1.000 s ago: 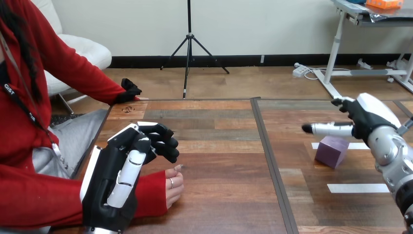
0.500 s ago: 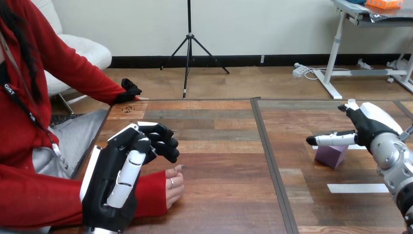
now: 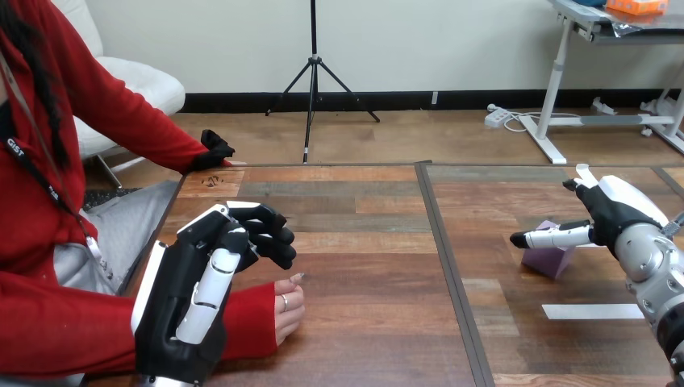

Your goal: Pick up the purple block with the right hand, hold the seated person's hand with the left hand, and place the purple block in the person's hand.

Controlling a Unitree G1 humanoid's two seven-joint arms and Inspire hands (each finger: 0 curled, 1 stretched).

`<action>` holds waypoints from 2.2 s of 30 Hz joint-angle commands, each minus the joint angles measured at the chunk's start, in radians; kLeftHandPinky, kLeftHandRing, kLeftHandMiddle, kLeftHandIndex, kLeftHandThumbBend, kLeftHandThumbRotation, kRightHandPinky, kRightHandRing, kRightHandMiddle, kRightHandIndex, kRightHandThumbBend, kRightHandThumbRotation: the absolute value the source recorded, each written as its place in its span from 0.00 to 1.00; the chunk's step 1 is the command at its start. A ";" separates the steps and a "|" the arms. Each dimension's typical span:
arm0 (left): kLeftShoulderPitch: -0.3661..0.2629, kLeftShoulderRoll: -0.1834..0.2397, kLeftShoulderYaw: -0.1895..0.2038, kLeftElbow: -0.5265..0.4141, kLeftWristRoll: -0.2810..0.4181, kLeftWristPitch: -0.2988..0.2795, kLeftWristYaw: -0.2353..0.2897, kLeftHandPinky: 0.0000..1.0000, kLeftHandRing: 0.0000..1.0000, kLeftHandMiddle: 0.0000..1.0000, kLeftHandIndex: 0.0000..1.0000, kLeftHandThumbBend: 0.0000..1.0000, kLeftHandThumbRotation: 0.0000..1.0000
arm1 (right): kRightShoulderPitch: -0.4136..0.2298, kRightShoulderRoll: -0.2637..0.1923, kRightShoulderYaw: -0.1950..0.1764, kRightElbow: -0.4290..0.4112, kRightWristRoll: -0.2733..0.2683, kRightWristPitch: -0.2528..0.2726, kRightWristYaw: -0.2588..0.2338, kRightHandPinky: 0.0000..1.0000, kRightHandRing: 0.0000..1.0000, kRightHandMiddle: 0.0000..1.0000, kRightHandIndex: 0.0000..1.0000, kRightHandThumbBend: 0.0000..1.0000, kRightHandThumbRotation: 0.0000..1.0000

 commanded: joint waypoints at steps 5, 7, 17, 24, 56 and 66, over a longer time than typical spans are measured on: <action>-0.047 -0.002 0.011 -0.003 -0.023 -0.021 -0.016 0.43 0.49 0.53 0.53 0.56 0.70 | -0.021 0.002 0.008 -0.001 0.001 0.005 0.005 0.83 0.93 0.94 0.95 1.00 0.40; -0.047 -0.002 0.012 -0.002 -0.024 -0.022 -0.019 0.43 0.49 0.53 0.53 0.56 0.70 | -0.020 0.003 0.011 0.001 -0.002 0.006 0.006 0.83 0.93 0.94 0.94 1.00 0.40; -0.046 -0.004 0.015 -0.003 -0.032 -0.018 -0.027 0.44 0.49 0.53 0.53 0.56 0.70 | -0.018 0.009 0.033 0.006 -0.017 0.018 0.022 0.80 0.92 0.93 0.93 1.00 0.38; -0.044 -0.003 0.017 -0.009 -0.032 -0.010 -0.029 0.44 0.49 0.53 0.53 0.57 0.69 | -0.013 0.014 0.040 0.008 -0.013 0.015 0.025 0.78 0.91 0.93 0.92 1.00 0.36; -0.033 -0.005 0.018 -0.024 -0.024 -0.011 -0.022 0.44 0.49 0.53 0.53 0.55 0.71 | 0.020 0.053 0.088 0.021 -0.038 -0.014 -0.006 0.66 0.80 0.81 0.75 0.90 0.27; -0.032 -0.007 0.016 -0.026 -0.029 -0.010 -0.024 0.44 0.49 0.53 0.53 0.54 0.70 | 0.027 0.061 0.081 0.027 -0.035 -0.033 -0.021 0.58 0.69 0.74 0.73 0.86 0.19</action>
